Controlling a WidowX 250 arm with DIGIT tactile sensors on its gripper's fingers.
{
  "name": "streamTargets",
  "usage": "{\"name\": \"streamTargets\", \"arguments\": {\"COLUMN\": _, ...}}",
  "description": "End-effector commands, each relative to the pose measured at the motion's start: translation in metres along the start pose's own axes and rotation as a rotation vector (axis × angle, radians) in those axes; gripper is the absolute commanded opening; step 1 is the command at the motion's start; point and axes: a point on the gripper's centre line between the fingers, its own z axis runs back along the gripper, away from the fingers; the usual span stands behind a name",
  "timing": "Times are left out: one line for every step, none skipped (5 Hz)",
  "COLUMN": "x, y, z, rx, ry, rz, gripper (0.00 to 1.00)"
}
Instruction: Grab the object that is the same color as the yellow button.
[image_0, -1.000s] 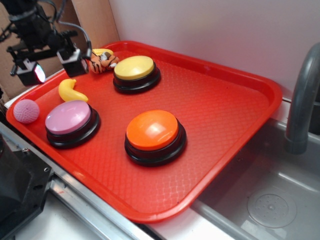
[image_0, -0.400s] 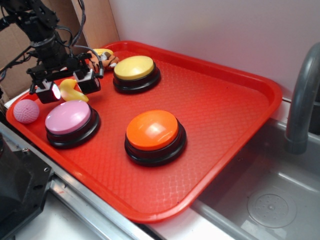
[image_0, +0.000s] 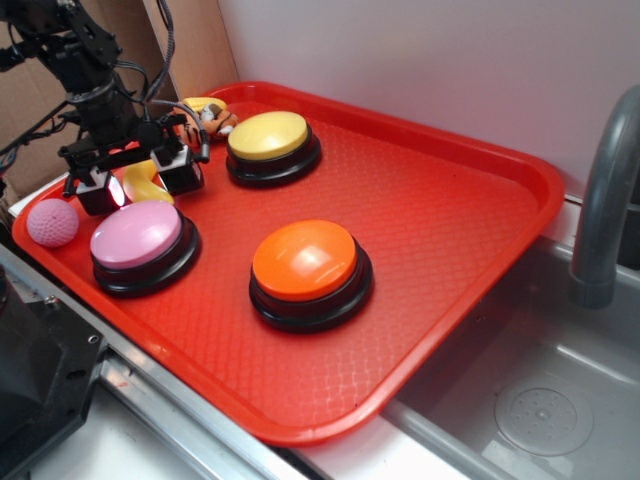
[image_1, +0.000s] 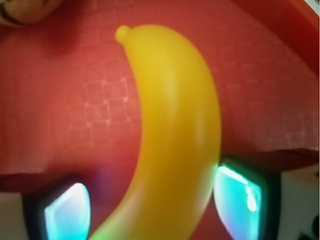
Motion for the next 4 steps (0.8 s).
{"name": "streamTargets", "arguments": {"x": 0.010, "y": 0.002, "z": 0.000, "rx": -0.027, "ry": -0.044, "rz": 0.058, "gripper": 0.00}}
{"name": "streamTargets", "arguments": {"x": 0.010, "y": -0.001, "z": 0.010, "rx": 0.011, "ry": -0.049, "rz": 0.021, "gripper": 0.00}}
{"name": "streamTargets", "arguments": {"x": 0.012, "y": -0.008, "z": 0.037, "rx": 0.029, "ry": -0.029, "rz": -0.050, "gripper": 0.00}}
{"name": "streamTargets", "arguments": {"x": 0.003, "y": -0.027, "z": 0.073, "rx": 0.037, "ry": -0.079, "rz": -0.124, "gripper": 0.00}}
